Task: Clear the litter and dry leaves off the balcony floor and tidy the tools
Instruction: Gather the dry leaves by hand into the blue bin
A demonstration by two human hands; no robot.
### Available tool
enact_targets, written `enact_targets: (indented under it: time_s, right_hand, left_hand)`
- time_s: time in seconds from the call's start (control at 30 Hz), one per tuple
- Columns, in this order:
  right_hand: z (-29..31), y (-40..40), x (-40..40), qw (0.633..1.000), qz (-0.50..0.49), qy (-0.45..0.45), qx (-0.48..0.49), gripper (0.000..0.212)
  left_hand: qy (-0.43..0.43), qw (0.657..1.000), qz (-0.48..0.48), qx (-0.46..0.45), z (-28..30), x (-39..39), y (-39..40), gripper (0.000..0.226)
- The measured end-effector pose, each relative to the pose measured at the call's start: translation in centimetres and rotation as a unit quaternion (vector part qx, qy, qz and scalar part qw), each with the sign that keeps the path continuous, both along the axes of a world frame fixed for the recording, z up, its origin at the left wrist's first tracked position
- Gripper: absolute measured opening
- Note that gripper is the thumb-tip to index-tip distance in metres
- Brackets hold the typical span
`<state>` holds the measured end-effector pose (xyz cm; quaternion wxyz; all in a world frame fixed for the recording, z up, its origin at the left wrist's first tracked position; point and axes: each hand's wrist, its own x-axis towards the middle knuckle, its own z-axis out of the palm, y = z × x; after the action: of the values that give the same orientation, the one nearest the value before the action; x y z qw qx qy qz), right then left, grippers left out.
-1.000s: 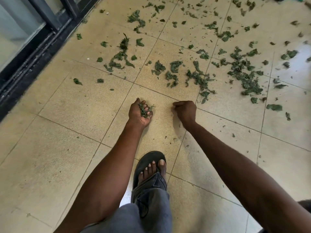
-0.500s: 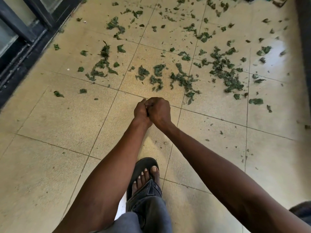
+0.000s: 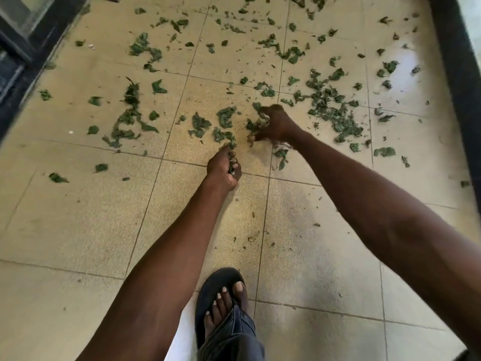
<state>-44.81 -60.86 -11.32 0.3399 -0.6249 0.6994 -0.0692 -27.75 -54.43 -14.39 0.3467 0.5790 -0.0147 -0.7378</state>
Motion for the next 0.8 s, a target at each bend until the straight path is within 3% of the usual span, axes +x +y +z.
enact_targets:
  time_s: [0.1,0.27,0.43,0.67,0.8]
  right_hand:
    - [-0.6,-3.8,-0.6,0.988,0.075,0.121,0.054,0.117]
    - [-1.7,-7.4,0.2,0.978,0.120,0.146,0.091,0.120]
    - [-4.6,-5.0,0.8,0.968,0.181,0.164,0.047,0.092]
    - [-4.9,-0.6,-3.1,0.960,0.195,0.162,-0.119,0.036]
    - [-5.8,-0.6,-6.8,0.978,0.121,0.158,-0.061,0.042]
  left_hand:
    - [0.013,1.000,-0.022,-0.005,-0.1,-0.2,-0.9,0.033]
    - [0.014,0.999,-0.037,-0.005,-0.6,0.8,-1.6,0.032]
    - [0.005,1.000,-0.023,-0.012,-1.3,2.3,-2.2,0.031]
    - [0.017,1.000,-0.025,-0.009,-1.0,0.4,-0.4,0.034]
    - [-0.002,1.000,-0.028,-0.003,-0.7,-0.3,0.2,0.033]
